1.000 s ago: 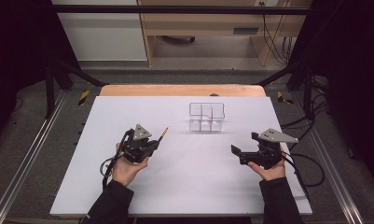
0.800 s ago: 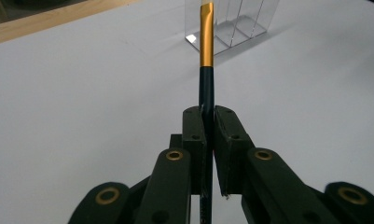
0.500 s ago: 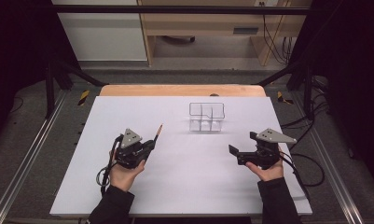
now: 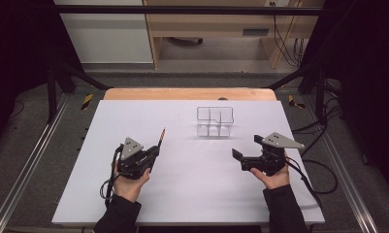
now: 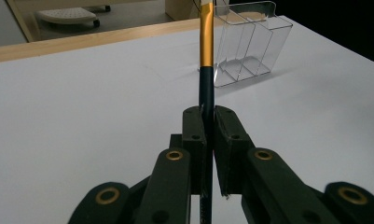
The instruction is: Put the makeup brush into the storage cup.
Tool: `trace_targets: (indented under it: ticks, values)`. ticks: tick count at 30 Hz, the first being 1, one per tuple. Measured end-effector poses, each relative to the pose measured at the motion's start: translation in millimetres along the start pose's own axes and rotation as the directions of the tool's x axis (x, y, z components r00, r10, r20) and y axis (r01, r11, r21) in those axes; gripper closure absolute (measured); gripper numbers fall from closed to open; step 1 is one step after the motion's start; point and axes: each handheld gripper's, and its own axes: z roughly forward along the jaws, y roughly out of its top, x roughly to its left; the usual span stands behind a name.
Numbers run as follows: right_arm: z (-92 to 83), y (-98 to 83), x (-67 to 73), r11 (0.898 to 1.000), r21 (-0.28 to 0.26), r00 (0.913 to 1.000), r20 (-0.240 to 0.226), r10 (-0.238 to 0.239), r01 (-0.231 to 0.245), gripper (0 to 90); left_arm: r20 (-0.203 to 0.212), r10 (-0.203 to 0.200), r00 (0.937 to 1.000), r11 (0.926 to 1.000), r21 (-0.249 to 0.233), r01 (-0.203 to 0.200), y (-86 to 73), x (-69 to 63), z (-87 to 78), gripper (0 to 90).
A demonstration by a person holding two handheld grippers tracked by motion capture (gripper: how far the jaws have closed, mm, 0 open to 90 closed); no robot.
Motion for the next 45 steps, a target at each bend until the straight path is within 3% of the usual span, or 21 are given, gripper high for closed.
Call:
trace_targets:
  ticks: [12,25,36,45]
  values:
    - [5.0,19.6,13.9,0.998,-0.063,0.9995,-0.021,0.024,-0.025,3.8,0.006,0.0,1.0,0.9993,-0.036,0.0,5.0,-11.4,-0.7,82.9]
    - [24.2,30.6,28.8,0.997,-0.063,0.9988,-0.035,0.035,-0.037,4.5,0.024,-0.013,0.9996,0.9972,-0.073,0.015,5.4,-32.7,10.4,82.9]
    - [41.0,34.2,42.8,0.998,-0.05,0.997,-0.063,0.046,-0.049,5.7,0.044,-0.057,0.9974,0.9943,-0.087,0.061,-3.3,-40.2,16.7,82.9]
    - [51.1,35.6,54.6,0.998,-0.042,0.9945,-0.092,0.049,-0.053,7.0,0.059,-0.069,0.9958,0.9929,-0.093,0.075,-7.3,-49.6,22.1,82.9]
